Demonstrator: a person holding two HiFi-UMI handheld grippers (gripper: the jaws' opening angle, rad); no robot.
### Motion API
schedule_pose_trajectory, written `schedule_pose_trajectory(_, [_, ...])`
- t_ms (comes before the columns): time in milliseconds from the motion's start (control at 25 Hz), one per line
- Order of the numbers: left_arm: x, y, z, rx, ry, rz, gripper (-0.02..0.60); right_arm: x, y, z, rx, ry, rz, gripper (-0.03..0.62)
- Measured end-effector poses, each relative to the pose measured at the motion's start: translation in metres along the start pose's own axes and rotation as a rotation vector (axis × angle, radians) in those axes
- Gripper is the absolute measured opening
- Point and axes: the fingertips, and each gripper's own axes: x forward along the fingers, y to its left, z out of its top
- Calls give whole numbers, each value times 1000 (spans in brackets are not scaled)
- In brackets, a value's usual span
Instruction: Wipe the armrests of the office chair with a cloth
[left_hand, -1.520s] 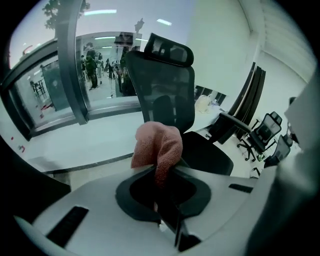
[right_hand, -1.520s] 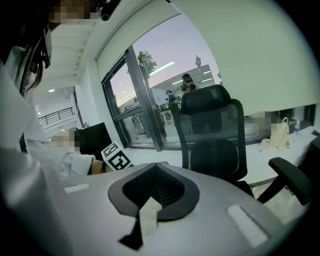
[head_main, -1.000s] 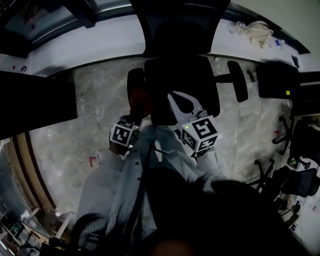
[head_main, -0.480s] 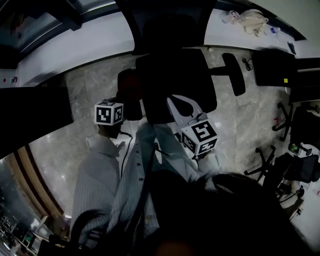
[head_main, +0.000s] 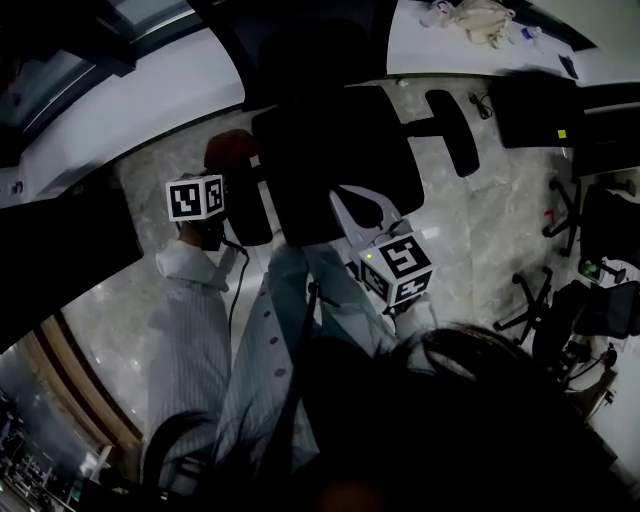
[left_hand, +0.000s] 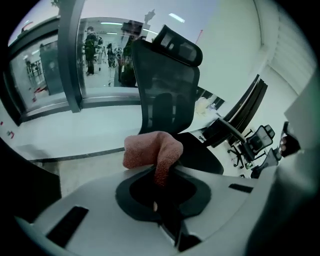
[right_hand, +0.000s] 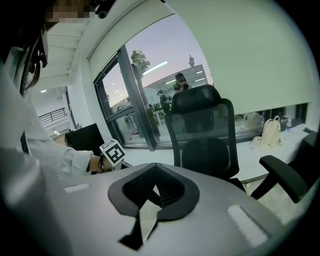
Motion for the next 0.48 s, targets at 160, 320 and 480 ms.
schedule_pose_trajectory(160, [-23, -32, -42, 22, 9, -42, 26, -1, 12, 9, -16, -18, 32, 2])
schedule_pose_trajectory(320, [-48, -64, -87, 16, 26, -85, 26, 1, 31, 21, -38, -41, 74, 2])
schedule_pose_trajectory(480, [-73, -81, -125, -24, 15, -113, 26, 4, 61, 31, -62, -63, 124, 2])
